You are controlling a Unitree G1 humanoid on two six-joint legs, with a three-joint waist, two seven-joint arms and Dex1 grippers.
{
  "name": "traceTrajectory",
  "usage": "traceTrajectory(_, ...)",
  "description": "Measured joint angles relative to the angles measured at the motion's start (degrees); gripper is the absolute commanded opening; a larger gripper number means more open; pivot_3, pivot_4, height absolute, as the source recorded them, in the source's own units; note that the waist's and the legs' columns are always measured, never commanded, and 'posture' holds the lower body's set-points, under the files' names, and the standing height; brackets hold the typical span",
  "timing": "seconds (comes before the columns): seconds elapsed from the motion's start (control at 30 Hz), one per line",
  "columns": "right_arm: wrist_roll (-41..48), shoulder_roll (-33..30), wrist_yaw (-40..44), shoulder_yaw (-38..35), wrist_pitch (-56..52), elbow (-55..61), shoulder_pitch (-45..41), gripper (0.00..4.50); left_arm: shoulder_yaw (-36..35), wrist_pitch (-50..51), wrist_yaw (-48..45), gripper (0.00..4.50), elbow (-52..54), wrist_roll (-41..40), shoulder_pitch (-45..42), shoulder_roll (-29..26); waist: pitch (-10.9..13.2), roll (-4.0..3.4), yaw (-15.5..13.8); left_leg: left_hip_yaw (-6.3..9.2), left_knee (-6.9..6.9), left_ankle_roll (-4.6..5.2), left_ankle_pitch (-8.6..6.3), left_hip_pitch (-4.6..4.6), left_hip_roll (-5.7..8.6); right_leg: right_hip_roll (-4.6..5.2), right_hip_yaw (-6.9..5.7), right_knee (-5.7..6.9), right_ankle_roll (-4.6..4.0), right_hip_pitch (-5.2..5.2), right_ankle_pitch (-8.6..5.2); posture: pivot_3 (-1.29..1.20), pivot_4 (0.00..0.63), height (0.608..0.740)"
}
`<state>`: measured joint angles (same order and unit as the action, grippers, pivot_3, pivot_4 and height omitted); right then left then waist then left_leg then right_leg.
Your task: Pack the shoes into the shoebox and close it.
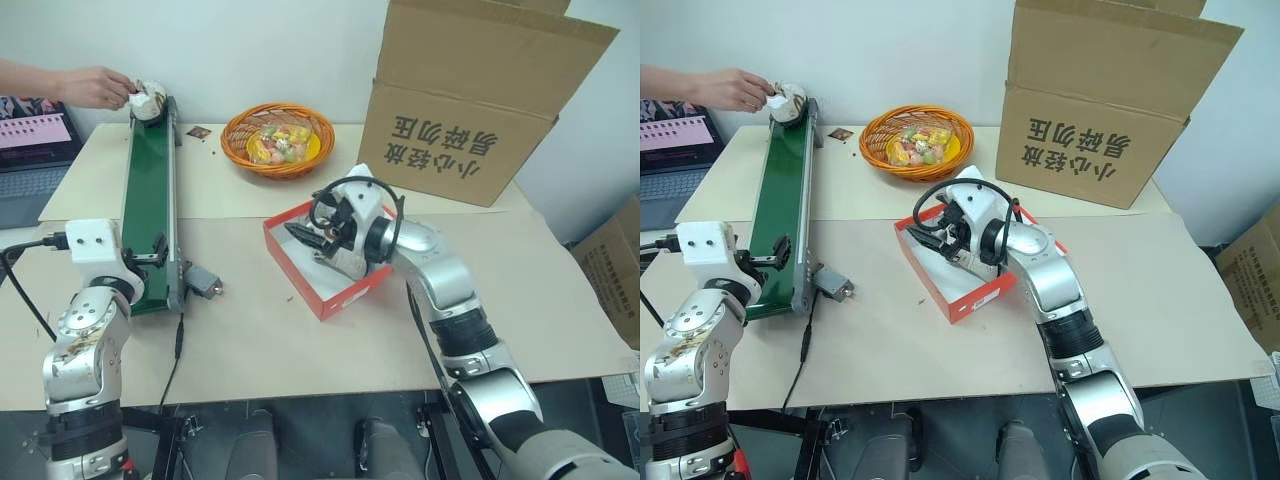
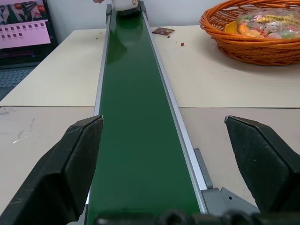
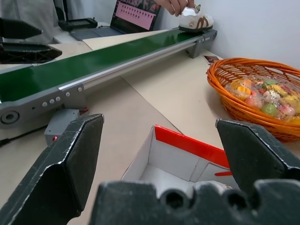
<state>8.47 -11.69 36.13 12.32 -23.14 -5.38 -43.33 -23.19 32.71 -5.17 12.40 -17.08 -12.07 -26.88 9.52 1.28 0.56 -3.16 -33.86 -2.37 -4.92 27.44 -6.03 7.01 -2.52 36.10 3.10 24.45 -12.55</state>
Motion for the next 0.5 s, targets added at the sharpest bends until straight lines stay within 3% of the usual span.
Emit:
traceTrajectory(0.27,-0.23,-0.96,1.33,0.48,-1.25,2.15,0.77,4.5,-0.67,0.02,-0.02,4.43,-0.87,-0.01,-0.12,-0.05,0.0,0.0,-0.1,-0.01,0.0,0.0,0.0,0.0,0.0,0.0,0.0,0.0,-0.01,0.0,0.0,0.0,0.15,0.72)
traceTrajectory(0.5,5.89,-0.17,2.71,-1.38,-9.32,5.12,2.47,4.5,-0.61,0.02,0.03,4.43,-1.92,0.59,-0.37,-0.05,0.0,0.0,-0.11,-0.01,0.0,0.0,0.0,0.0,-0.01,0.0,0.0,0.01,-0.02,0.0,0.01,0.0,0.15,0.72)
